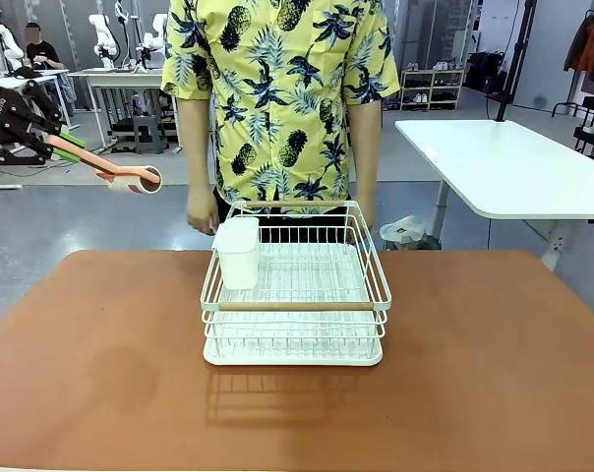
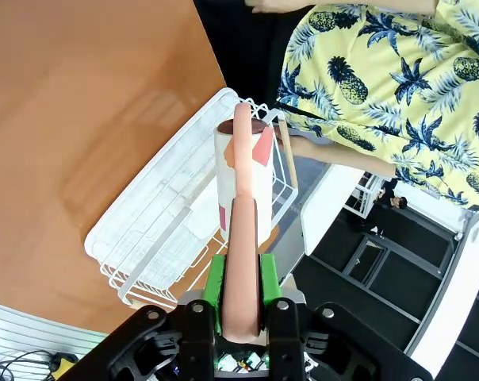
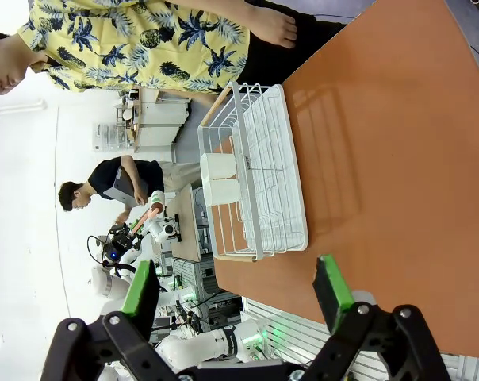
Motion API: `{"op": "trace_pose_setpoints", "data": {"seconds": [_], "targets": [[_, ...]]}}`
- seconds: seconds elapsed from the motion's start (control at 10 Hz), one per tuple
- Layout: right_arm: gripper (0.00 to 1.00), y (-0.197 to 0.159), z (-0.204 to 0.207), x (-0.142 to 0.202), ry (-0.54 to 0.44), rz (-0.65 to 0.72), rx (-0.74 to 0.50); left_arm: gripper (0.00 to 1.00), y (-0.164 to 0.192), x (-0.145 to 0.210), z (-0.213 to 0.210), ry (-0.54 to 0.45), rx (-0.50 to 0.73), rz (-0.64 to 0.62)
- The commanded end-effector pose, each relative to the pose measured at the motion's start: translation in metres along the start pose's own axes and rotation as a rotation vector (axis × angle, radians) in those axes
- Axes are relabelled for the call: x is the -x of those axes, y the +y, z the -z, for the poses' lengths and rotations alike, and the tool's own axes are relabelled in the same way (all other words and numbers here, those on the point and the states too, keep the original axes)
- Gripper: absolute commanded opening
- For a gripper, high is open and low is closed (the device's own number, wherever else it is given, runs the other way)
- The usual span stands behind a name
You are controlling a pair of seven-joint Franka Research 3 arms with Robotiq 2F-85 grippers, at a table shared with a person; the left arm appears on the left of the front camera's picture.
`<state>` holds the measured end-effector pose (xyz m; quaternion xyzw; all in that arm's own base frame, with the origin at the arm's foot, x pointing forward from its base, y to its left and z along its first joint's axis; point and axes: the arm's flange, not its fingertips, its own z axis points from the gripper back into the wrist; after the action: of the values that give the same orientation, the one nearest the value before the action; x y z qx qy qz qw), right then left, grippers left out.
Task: Clean the table.
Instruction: Pick up the Lint Roller when the human hands it over, then clean the table with the Lint Roller when the human lifts the Dish drying rack.
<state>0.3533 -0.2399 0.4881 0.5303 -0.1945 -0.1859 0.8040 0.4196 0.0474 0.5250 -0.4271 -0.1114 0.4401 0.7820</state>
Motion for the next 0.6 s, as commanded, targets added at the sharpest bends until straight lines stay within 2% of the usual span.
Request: {"op": "trace_pose_setpoints", "data": {"seconds": [0.0,0.5], "targets": [[1.0,0.0027,-0.0026,0.0015,0.0,-0.009,-0.008,0.0,-0.0012,0.0013,-0.0011,-0.001,0.003,0.001],[1.0,0.0027,-0.0026,0.0015,0.0,-0.009,-0.008,0.0,-0.0012,0.0013,-0.0011,-0.001,0.003,0.001]]}}
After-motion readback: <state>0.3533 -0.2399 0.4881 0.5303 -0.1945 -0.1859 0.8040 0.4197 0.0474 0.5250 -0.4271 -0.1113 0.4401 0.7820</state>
